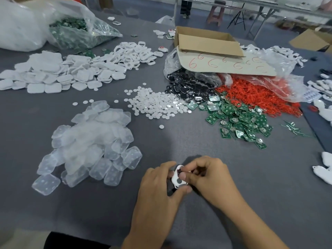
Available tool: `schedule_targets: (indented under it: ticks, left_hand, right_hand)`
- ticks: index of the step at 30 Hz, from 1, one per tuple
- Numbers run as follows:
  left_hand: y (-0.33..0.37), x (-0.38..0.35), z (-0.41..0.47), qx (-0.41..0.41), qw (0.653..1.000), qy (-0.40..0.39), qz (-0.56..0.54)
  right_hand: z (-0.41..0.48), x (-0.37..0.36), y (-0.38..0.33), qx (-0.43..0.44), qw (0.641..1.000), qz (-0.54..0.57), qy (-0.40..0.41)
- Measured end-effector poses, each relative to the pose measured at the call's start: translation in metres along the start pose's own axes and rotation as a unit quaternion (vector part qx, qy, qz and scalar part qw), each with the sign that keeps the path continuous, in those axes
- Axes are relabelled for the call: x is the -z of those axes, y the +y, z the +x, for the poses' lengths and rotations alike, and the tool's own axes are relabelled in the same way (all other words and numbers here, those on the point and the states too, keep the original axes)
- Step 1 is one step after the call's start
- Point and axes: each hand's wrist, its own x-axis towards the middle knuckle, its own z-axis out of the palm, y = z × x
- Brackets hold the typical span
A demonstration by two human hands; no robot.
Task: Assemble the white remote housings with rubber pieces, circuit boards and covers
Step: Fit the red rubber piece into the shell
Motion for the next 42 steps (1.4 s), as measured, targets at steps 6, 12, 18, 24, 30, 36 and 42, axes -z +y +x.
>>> schedule_targets:
  ticks: [6,12,18,24,30,36,42]
  left_hand:
    - [-0.001,0.000,0.002,0.004,1.000,-0.009,-0.007]
    - [0.000,0.002,0.002,-0.017,1.000,-0.019,0.000]
    - [0.000,0.003,0.002,-0.028,0.999,-0.018,0.012]
    - [0.002,0.004,0.000,-0.038,0.999,-0.011,0.022]
    - [0.003,0.003,-0.001,-0.034,0.999,-0.016,0.011]
    - [0.001,0.004,-0.001,-0.035,0.999,-0.026,0.003]
    - [0.001,0.003,0.001,-0.026,0.999,-0.031,0.004]
  right_hand:
    - [0.025,0.015,-0.018,-0.075,0.988,-0.036,-0.133]
    - [0.023,0.020,-0.024,-0.066,0.978,-0.051,-0.190]
    - [0.018,0.020,-0.028,-0.063,0.976,0.007,-0.209]
    - [0.023,0.020,-0.027,-0.095,0.975,0.013,-0.202]
    - [0.037,0.031,-0.032,-0.156,0.943,0.005,-0.295]
    - [0.035,0.025,-0.028,-0.131,0.958,0.006,-0.254]
    - [0.026,0.023,-0.017,-0.072,0.981,0.007,-0.177]
